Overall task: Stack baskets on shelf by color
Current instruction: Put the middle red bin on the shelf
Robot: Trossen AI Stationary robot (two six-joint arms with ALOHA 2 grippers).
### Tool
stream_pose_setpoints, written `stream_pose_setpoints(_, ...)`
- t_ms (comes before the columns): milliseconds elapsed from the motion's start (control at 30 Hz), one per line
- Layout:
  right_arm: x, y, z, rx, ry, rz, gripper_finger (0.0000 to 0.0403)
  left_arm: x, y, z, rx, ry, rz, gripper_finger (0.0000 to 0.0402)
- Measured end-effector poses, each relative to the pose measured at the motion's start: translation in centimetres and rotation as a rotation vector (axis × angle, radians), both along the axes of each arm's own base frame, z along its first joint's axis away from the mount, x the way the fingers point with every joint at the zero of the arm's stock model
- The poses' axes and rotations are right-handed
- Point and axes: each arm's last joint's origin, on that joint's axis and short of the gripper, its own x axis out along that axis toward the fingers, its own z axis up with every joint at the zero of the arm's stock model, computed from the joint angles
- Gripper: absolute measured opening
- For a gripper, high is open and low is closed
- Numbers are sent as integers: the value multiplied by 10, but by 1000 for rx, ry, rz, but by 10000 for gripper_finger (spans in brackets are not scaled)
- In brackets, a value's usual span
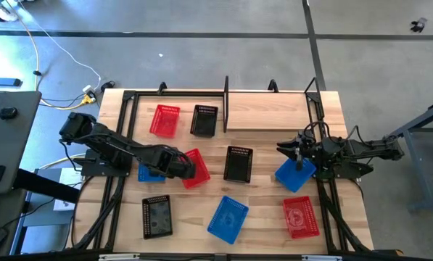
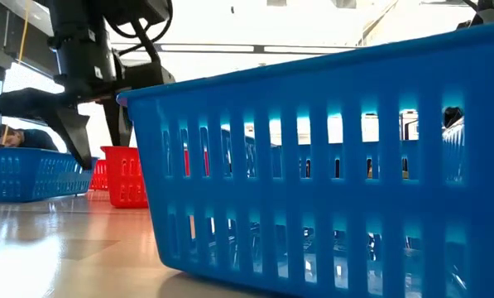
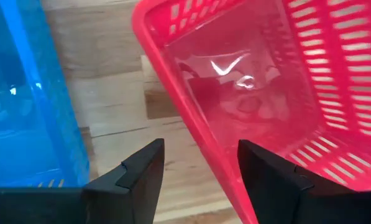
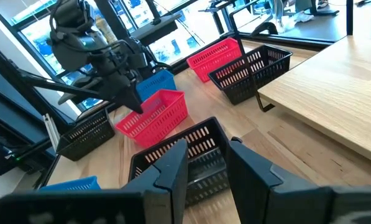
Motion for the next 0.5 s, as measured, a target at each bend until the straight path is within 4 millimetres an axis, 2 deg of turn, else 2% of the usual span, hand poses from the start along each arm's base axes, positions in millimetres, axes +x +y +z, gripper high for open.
stream_pose_setpoints(167,0,0,0,0,0,0,96,5,-1,-6,-1,-5,2,143)
stream_pose_setpoints(500,0,0,0,0,0,0,96,7,0,-6,39,-29,0,19)
